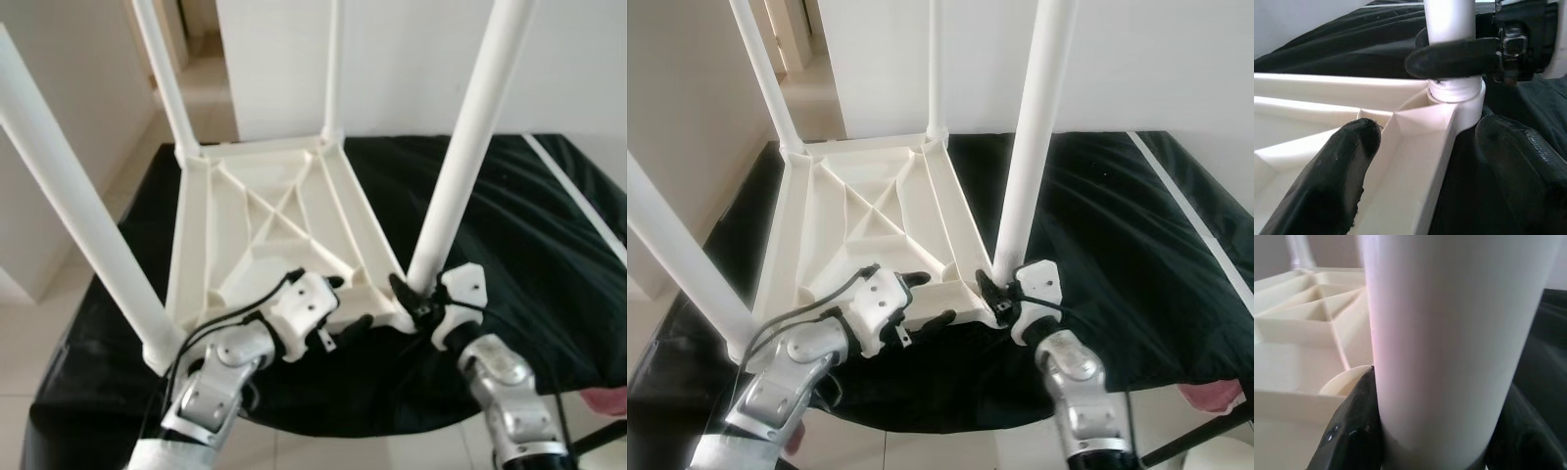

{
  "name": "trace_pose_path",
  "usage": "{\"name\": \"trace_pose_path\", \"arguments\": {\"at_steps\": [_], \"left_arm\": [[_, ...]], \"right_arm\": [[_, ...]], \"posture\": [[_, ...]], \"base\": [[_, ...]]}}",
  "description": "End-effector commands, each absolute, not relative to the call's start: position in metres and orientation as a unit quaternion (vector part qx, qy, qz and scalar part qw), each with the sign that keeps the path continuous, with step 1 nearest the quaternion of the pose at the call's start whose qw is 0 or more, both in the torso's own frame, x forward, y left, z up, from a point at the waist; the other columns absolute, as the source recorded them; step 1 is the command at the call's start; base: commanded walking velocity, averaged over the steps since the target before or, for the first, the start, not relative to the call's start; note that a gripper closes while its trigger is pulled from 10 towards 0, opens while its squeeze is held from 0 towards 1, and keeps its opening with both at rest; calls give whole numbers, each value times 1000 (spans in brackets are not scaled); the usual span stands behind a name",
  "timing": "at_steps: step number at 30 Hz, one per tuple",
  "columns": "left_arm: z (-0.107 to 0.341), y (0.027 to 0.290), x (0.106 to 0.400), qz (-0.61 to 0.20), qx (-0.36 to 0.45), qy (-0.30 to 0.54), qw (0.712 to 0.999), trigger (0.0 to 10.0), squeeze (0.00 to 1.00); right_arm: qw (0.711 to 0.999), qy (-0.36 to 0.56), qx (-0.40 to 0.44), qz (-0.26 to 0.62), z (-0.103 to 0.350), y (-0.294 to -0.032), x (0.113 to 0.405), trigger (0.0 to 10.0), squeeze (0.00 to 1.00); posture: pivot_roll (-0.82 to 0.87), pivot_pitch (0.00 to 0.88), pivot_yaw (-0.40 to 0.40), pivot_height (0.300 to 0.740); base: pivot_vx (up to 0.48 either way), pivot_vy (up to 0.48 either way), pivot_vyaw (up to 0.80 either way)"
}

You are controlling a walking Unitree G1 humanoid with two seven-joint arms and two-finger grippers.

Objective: Building children table

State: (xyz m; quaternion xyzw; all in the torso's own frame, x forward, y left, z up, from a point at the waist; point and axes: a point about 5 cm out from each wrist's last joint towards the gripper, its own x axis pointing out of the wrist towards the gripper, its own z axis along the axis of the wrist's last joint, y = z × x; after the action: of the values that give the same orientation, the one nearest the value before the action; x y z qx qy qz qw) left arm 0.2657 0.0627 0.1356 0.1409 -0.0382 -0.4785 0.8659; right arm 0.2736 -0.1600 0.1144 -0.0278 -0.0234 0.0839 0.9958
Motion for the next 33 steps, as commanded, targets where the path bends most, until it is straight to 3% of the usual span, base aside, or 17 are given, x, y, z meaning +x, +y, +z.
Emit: {"name": "trace_pose_path", "arguments": {"at_steps": [1, 3, 7, 21, 22, 23, 24, 33], "left_arm": [[137, 64, 270, -461, 123, -35, 878, 10000, 0], [137, 61, 270, -471, 105, -29, 875, 10000, 0], [137, 57, 266, -487, 97, -28, 868, 10000, 0], [132, 48, 260, -496, 89, -17, 864, 10000, 0], [132, 48, 260, -495, 91, -16, 864, 10000, 0], [131, 48, 260, -493, 96, -13, 864, 10000, 0], [130, 48, 260, -493, 99, -12, 864, 10000, 0], [133, 46, 255, -500, 75, -16, 863, 10000, 0]], "right_arm": [[997, 51, -31, -43, 86, -183, 264, 10000, 0], [990, 69, -6, -123, 79, -186, 258, 10000, 0], [980, 97, 27, -172, 73, -182, 254, 10000, 0], [989, 66, 22, -131, 86, -159, 257, 10000, 0], [990, 58, 24, -127, 88, -157, 258, 10000, 31], [991, 52, 24, -123, 90, -156, 258, 10000, 549], [991, 49, 24, -120, 91, -155, 258, 10000, 1000], [993, 8, 40, -106, 101, -162, 252, 10000, 1000]], "posture": [[-65, 22, 20, 740], [-68, 20, 22, 740], [-68, 18, 23, 740], [-61, 14, 19, 740], [-60, 15, 18, 740], [-59, 15, 16, 740], [-59, 15, 15, 740], [-59, 15, 7, 740]], "base": [[0, 0, 0], [0, 0, 0], [0, 0, 0], [0, 0, 0], [0, 0, 0], [0, 0, 0], [0, 0, 0], [0, 0, 0]]}}
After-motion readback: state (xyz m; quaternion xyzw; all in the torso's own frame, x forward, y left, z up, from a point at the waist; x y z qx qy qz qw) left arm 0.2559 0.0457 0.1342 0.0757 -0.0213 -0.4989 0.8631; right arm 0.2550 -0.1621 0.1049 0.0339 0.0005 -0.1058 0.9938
